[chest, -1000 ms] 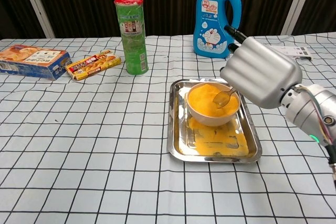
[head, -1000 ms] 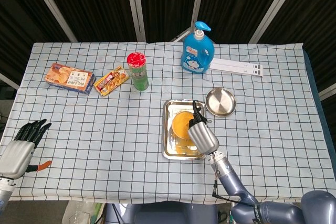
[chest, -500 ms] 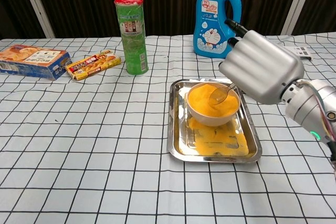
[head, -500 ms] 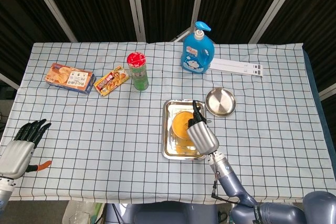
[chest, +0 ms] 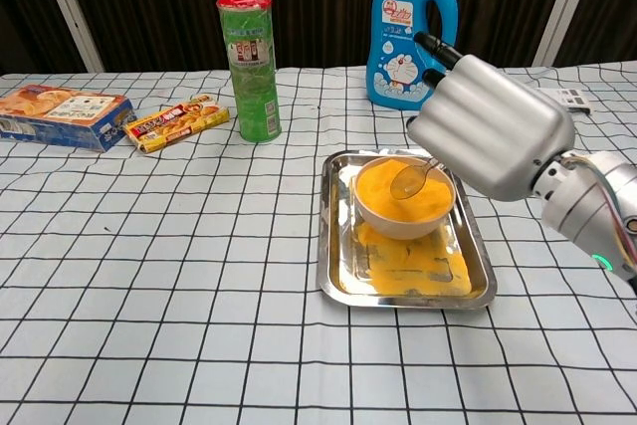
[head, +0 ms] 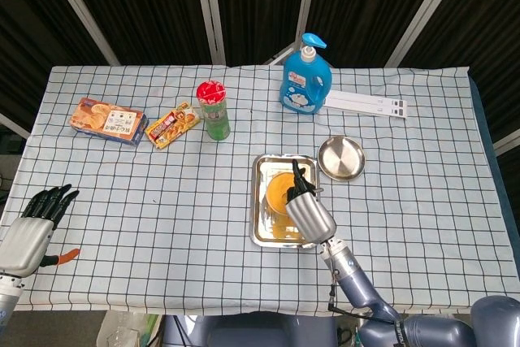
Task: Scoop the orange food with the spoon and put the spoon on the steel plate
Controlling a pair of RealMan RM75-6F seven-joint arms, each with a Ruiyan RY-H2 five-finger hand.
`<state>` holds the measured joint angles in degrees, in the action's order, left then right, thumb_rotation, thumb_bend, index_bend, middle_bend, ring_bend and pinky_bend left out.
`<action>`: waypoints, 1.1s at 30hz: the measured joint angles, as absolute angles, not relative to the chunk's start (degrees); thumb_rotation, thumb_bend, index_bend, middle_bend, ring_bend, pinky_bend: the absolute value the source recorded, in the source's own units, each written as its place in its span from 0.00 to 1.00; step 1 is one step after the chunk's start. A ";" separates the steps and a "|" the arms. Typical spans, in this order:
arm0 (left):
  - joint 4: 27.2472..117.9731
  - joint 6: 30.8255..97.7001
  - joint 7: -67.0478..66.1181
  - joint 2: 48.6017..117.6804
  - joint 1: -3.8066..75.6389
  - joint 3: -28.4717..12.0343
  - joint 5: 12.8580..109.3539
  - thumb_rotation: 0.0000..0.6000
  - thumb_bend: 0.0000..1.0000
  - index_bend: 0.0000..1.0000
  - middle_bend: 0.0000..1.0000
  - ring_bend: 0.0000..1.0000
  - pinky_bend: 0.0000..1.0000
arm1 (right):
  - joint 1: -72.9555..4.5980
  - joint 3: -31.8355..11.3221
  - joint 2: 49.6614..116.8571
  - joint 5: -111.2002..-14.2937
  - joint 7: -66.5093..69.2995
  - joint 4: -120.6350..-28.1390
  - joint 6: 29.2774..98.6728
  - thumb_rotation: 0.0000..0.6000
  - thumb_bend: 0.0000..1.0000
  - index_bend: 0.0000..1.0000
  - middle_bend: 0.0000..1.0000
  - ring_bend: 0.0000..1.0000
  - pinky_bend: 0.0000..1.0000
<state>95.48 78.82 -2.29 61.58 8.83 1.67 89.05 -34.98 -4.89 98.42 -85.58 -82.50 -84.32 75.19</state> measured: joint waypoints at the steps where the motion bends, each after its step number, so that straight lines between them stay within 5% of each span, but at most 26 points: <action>1: 95.47 78.81 -2.28 61.59 8.83 1.68 89.05 1.00 0.00 0.00 0.00 0.00 0.00 | -35.08 -4.78 98.43 -85.99 -82.56 -84.10 75.15 1.00 0.69 0.65 0.57 0.29 0.00; 33: 95.46 78.75 -2.22 61.56 8.87 1.70 89.11 1.00 0.00 0.00 0.00 0.00 0.00 | -34.43 -5.52 100.46 -85.75 -82.53 -79.84 74.03 1.00 0.69 0.65 0.57 0.29 0.00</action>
